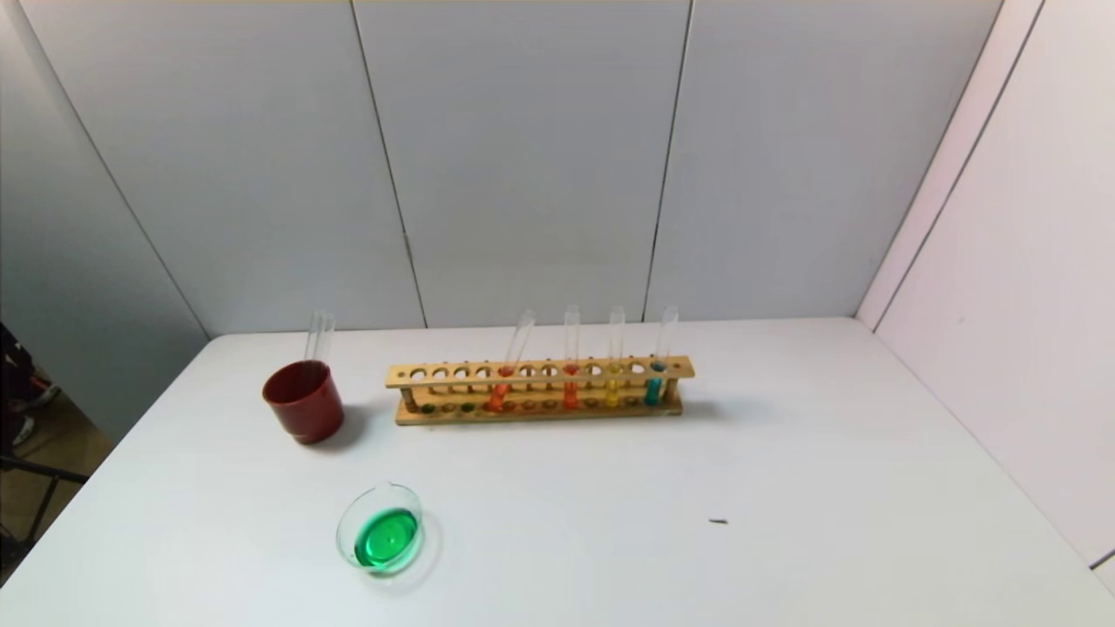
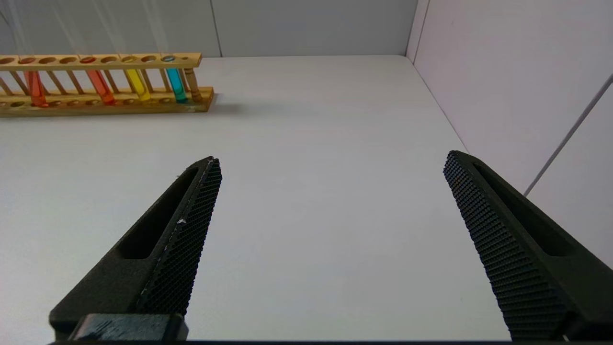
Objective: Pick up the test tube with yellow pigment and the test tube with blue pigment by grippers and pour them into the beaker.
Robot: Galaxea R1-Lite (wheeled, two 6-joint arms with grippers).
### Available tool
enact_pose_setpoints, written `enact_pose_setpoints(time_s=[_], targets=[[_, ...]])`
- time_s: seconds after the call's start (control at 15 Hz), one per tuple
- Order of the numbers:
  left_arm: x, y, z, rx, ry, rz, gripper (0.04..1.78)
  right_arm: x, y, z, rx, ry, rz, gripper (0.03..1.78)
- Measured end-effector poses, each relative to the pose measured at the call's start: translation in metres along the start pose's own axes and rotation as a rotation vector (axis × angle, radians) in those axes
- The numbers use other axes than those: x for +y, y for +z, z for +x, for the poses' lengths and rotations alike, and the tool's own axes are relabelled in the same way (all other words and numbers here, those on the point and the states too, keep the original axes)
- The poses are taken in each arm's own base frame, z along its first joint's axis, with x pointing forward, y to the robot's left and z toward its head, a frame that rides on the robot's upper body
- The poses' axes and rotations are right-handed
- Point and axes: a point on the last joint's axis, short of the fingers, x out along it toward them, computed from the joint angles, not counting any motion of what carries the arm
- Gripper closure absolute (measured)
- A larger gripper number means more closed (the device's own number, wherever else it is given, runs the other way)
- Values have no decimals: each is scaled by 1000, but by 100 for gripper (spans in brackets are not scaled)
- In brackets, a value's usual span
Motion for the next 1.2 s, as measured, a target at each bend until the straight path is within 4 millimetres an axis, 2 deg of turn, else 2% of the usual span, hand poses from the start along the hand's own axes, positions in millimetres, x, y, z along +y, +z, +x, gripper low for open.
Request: enact_pose_setpoints(time_s=[0.13,0.27,0.6,0.73,1.0,1.2], targets=[[-3,-28,-9,-18,16,-8,7,0,0,0,0,0,0,11],[-8,-55,-7,-25,31,-9,7,0,0,0,0,0,0,11],[-22,-112,39,-99,-8,10,7,0,0,0,0,0,0,11],[-27,-131,51,-163,-36,14,7,0,0,0,0,0,0,11],[-32,-154,57,-184,-109,-50,7,0,0,0,0,0,0,11],[-32,-157,58,-188,-112,-124,7,0,0,0,0,0,0,11]])
